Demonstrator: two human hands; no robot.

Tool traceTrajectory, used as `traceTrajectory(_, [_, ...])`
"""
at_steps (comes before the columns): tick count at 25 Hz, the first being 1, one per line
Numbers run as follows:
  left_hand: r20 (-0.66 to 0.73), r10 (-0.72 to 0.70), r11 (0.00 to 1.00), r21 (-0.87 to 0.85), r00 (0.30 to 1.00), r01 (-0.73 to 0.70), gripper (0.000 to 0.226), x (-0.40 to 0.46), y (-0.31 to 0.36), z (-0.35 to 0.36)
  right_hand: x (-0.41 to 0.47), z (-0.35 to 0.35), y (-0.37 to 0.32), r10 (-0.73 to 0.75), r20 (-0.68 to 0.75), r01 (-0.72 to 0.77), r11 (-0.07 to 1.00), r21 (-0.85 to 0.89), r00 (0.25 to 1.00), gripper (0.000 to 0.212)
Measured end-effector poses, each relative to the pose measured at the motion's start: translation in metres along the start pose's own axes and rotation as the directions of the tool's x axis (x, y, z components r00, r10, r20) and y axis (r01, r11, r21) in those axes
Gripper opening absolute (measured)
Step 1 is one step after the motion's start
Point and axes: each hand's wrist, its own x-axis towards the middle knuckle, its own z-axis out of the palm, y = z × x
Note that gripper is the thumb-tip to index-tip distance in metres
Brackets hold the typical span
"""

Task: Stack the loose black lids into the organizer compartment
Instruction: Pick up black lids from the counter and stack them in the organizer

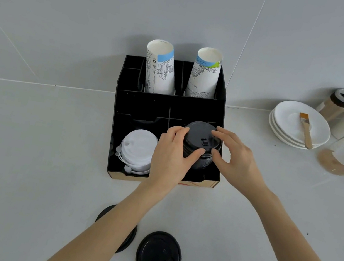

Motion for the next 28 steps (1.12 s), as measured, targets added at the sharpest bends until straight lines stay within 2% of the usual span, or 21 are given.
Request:
traceTrajectory(13, [0.026,-0.009,0.998,0.066,1.000,0.008,0.057,0.000,-0.006,0.016,-0.002,0.017,0.012,0.036,0.009,-0.036,0.999,-0.004,0.999,0.040])
traceTrajectory(17, [0.082,0.018,0.999,0.026,0.996,-0.020,0.059,-0.004,-0.009,0.010,-0.008,0.015,0.007,0.038,-0.002,-0.038,0.999,-0.003,0.999,0.043])
traceTrajectory(21, [0.078,0.024,1.000,-0.013,0.997,-0.023,0.058,-0.020,-0.014,-0.004,-0.026,0.013,-0.001,0.030,-0.028,-0.030,0.999,0.018,0.999,0.045])
traceTrajectory(25, [0.189,0.069,0.993,-0.104,0.979,-0.050,0.054,-0.055,-0.028,-0.020,-0.060,0.021,-0.010,0.029,-0.021,-0.028,0.999,0.038,0.999,0.046])
traceTrajectory(28, [0.294,0.102,0.992,-0.107,0.950,-0.073,0.051,-0.080,-0.041,-0.028,-0.086,0.034,-0.013,0.049,0.025,-0.050,0.998,0.047,0.998,0.048])
